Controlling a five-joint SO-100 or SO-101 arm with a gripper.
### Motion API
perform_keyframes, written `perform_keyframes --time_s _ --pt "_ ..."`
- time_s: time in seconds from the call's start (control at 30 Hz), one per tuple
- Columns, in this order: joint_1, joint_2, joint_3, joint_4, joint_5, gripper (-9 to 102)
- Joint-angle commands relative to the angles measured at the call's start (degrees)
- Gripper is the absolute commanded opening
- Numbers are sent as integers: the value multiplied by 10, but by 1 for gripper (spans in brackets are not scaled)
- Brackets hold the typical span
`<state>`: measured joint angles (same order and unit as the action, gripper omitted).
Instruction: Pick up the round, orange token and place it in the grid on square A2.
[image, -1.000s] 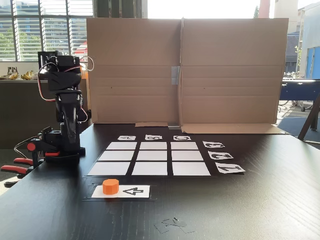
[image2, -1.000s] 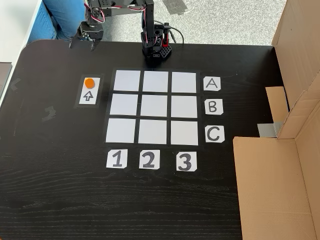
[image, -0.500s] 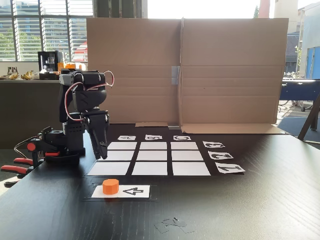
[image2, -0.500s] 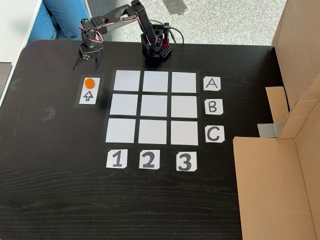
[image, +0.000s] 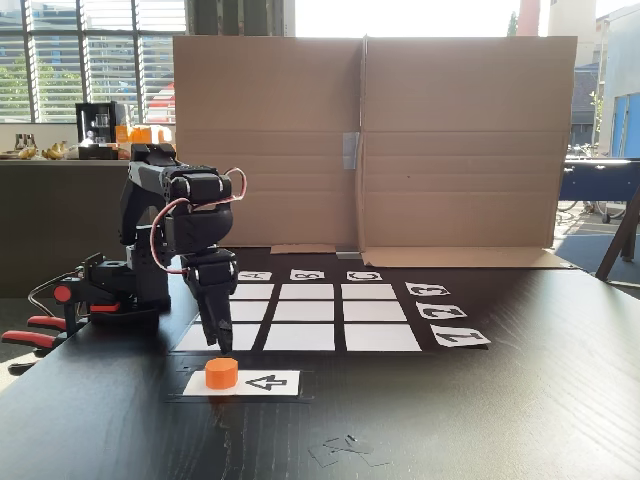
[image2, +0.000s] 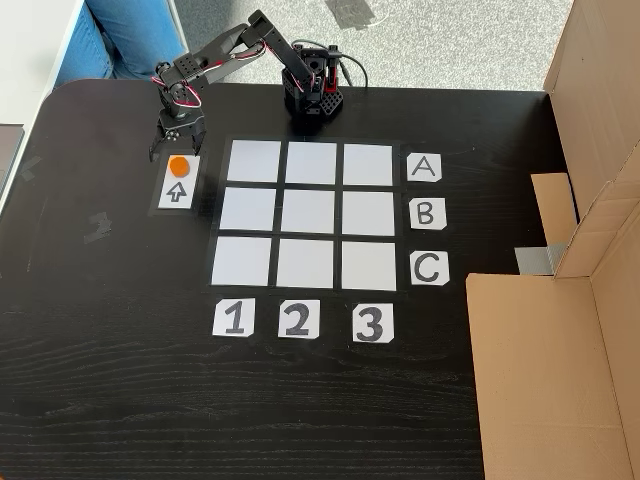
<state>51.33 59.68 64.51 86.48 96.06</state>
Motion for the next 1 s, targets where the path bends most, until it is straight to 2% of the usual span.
perform_keyframes --time_s 0.0,0.2,0.57,0.97 --pt "-9 -4 -31 -8 6 41" --pt "-19 -42 -67 -10 20 41" --pt "-10 -74 -89 -12 105 41" --pt "-7 -112 -85 -20 125 41"
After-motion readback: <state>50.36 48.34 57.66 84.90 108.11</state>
